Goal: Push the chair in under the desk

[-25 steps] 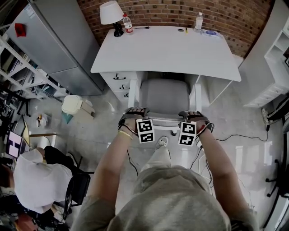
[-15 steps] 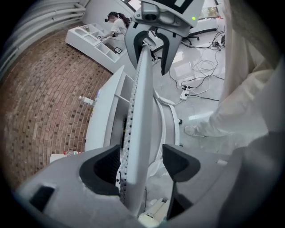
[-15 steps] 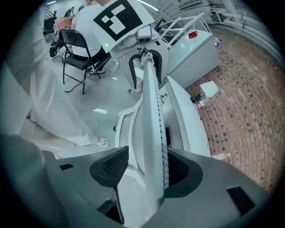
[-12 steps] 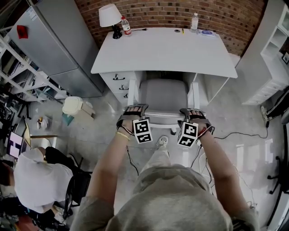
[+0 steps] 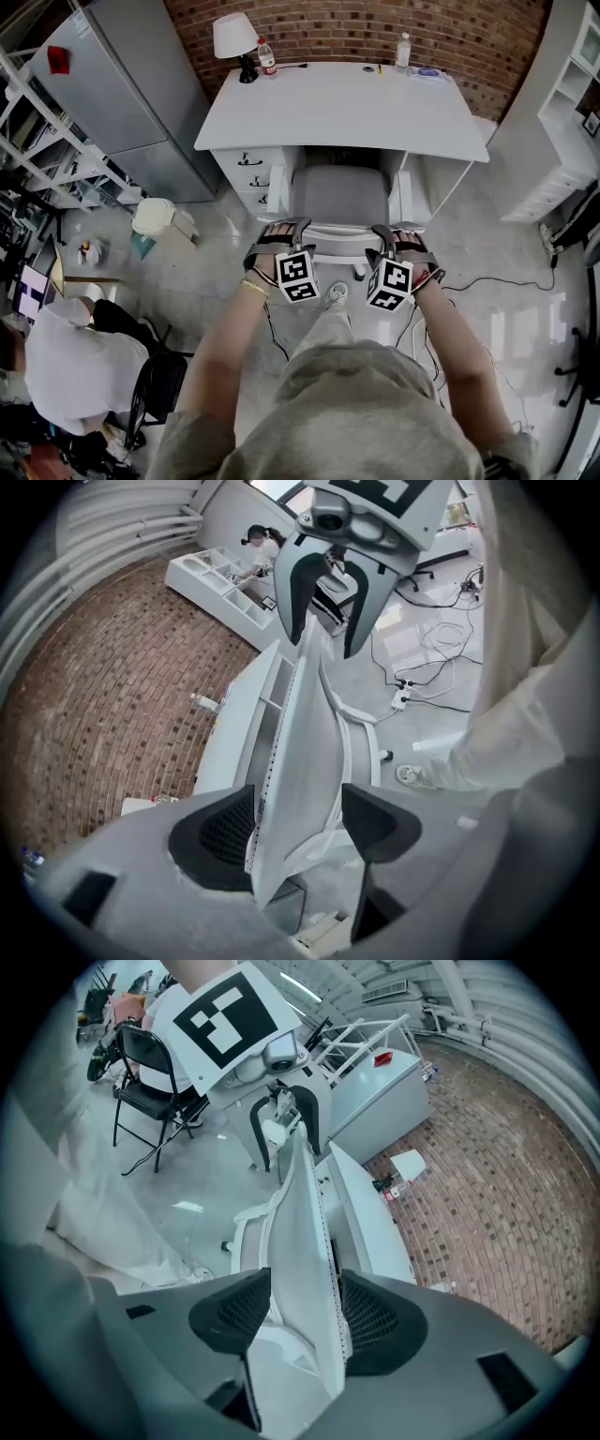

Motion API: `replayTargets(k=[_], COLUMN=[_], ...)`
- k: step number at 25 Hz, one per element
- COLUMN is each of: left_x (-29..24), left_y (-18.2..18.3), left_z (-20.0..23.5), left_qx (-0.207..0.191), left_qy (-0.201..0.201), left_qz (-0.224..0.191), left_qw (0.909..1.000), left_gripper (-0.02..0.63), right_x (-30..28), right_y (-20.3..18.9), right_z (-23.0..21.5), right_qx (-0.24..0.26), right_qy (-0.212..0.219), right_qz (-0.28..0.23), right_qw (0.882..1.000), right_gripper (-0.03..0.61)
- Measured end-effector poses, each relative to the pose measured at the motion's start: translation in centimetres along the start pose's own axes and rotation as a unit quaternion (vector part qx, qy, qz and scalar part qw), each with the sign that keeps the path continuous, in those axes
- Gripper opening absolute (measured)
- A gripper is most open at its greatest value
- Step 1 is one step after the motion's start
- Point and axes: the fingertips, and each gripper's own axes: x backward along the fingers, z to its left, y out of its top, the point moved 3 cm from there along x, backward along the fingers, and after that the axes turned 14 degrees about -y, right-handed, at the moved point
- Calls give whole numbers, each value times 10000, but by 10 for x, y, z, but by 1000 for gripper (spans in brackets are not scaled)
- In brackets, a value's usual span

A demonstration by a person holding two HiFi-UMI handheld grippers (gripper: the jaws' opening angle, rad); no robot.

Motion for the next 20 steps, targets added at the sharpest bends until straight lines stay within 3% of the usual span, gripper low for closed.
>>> replayTargets(k=[6, 11, 13, 16, 20], left_x=[20, 41, 51, 63, 76], left_y=[14, 25, 30, 37, 47], left_z=[-20, -27, -29, -35, -43], left_qx=[378, 1198, 1519, 2058, 2976], left_qy=[12, 402, 611, 714, 530], left_qz=[-405, -906, -1161, -1575, -2220], left_qw=[9985, 9878, 9796, 9632, 9270], left_gripper=[280, 121, 47, 11, 9], right_x=[23, 44, 54, 68, 84], right_y=[9, 17, 22, 31, 40], right_z=[-2, 3, -1, -7, -14], right_qx=[-433, -974, -1223, -1671, -2381], right_qy=[-197, -236, -385, -531, -536], right_qz=[2, -142, -250, -388, -510], right_qw=[9989, 9949, 9914, 9837, 9684], right_gripper=[198, 168, 93, 35, 16])
